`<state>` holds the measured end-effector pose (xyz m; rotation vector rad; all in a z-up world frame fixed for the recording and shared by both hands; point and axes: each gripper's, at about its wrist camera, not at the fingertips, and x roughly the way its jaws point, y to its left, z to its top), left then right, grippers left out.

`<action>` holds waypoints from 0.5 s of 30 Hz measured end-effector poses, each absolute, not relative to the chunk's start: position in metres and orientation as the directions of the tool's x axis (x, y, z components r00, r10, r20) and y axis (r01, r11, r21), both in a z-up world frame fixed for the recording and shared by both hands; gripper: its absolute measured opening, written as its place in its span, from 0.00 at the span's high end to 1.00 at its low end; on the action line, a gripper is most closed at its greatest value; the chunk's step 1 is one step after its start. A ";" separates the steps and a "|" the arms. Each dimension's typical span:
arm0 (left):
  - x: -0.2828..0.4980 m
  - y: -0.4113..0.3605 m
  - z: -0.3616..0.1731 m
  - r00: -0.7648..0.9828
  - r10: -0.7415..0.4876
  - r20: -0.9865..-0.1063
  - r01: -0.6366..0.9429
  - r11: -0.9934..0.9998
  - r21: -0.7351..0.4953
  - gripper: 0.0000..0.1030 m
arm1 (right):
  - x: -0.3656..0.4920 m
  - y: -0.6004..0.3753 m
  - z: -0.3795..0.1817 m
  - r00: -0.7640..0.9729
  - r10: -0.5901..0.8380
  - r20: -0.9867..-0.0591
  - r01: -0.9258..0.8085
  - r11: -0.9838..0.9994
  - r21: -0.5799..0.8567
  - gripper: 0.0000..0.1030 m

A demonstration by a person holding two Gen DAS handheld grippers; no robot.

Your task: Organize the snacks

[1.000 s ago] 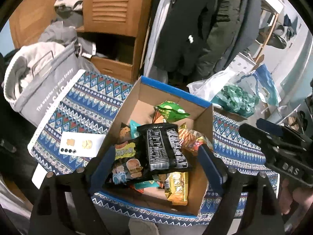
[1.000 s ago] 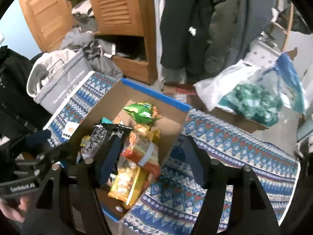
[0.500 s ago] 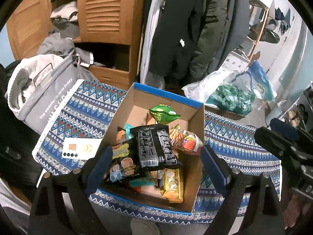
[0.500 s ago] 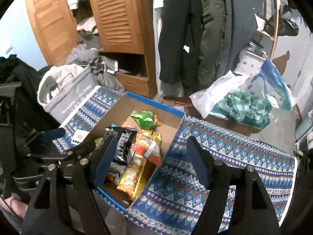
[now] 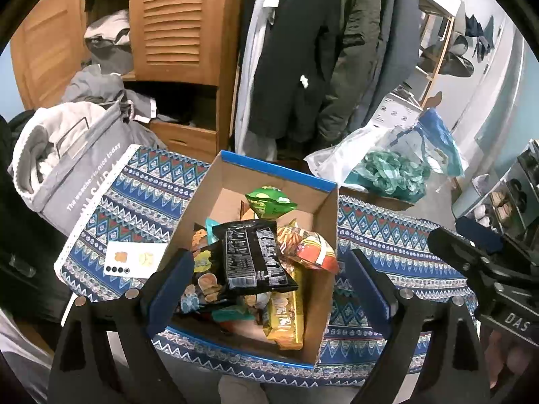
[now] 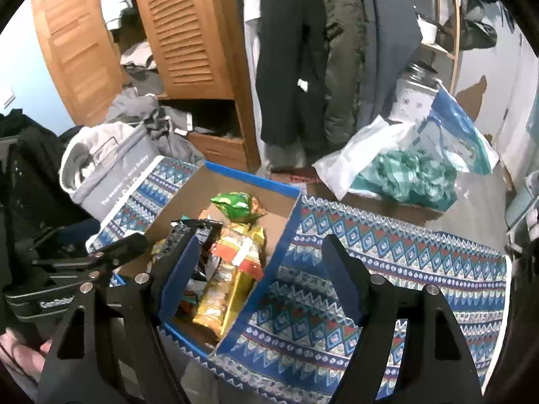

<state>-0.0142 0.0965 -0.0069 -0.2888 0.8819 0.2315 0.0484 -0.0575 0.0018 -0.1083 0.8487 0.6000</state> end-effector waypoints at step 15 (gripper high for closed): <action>-0.015 0.093 -0.006 0.605 0.090 -0.791 -0.322 0.937 -0.139 0.10 | 0.046 -0.060 0.000 0.505 0.453 -0.735 -0.536 0.832 0.145 0.28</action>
